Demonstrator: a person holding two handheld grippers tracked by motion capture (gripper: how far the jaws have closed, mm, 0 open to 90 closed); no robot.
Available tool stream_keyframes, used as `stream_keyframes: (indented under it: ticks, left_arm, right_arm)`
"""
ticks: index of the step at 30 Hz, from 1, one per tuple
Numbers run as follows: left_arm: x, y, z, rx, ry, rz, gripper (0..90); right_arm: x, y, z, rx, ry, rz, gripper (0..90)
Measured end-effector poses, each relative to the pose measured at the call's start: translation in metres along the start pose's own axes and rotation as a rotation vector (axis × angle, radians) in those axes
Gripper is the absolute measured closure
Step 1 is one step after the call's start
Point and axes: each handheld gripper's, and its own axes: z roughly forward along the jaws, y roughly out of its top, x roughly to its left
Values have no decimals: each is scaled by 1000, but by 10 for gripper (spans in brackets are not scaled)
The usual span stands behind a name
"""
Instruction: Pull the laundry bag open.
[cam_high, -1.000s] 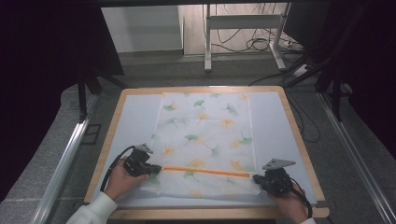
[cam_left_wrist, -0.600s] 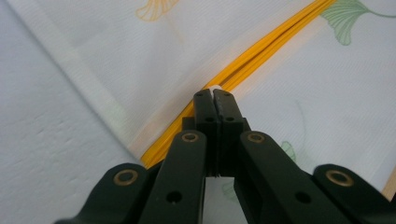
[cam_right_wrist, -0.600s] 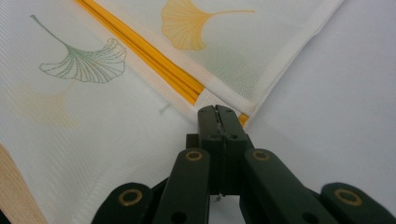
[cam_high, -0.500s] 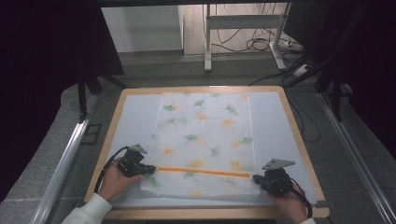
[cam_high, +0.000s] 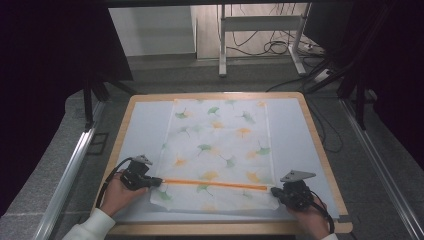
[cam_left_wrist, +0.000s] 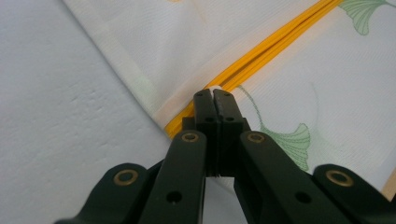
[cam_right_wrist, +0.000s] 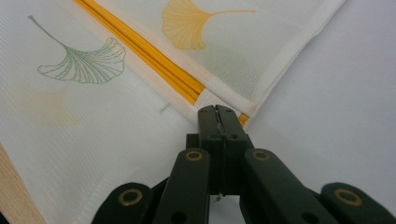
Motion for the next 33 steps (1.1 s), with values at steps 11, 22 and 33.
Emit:
stream_keyframes:
  ticks: [11,22,33]
  left_arm:
    - [5,-2,-7,1,12,-7,900]
    - [13,-8,-12,-2,52,-29,900]
    - [14,-15,-14,-67,40,-6,875]
  right_arm:
    - [0,0,0,-2,2,-2,900]
    - [0,0,0,-3,-3,-10,900]
    - [0,0,0,-5,-2,-10,900]
